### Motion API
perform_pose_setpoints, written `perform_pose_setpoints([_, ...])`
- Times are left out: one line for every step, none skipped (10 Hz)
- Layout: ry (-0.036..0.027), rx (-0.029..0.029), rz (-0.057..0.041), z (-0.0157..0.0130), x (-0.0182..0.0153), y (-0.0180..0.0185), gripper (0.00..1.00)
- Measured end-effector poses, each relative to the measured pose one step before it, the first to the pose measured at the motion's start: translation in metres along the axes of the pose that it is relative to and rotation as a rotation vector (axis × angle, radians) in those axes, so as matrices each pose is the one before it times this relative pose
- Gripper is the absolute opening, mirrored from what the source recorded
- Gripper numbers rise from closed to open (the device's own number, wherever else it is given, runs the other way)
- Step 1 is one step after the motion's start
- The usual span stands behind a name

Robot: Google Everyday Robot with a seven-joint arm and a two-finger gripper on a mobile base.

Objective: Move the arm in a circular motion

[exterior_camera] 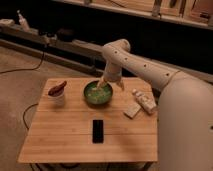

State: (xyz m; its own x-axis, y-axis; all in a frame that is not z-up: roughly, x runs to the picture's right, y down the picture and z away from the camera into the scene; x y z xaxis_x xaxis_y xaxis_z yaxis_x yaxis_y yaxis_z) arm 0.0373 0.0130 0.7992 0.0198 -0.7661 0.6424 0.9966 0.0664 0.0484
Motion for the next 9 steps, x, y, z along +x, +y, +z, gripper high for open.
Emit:
perform_pose_setpoints([-0.01884,-0.00280,-0.03146,-0.00429,-0.02345,-0.00675,0.80])
perform_pose_setpoints([-0.03319,0.00104,-0.01719,0.00112,-0.02074,-0.00228,0.80])
perform_pose_setpoints([-0.03697,0.00817,-0.00462,0.00406,-0.01645,-0.00013,0.80])
perform_pose_setpoints([-0.04047,0.01066,0.00225,0.00566,-0.01598,0.00260,0.80])
perform_pose_setpoints([-0.05090,0.02089,0.01067,0.00817,-0.01795,0.00674,0.80])
perform_pose_setpoints([-0.01710,0.01826,0.02880,0.00100,-0.00657,0.01181,0.80])
perform_pose_setpoints([-0.00502,0.00882,0.03598,-0.00062,-0.00333,0.01335,0.80])
perform_pose_setpoints([0.01391,-0.00808,0.07129,-0.00578,-0.00095,0.02763,0.80])
perform_pose_setpoints([0.02014,-0.01751,0.06066,-0.00596,0.00237,0.02480,0.80])
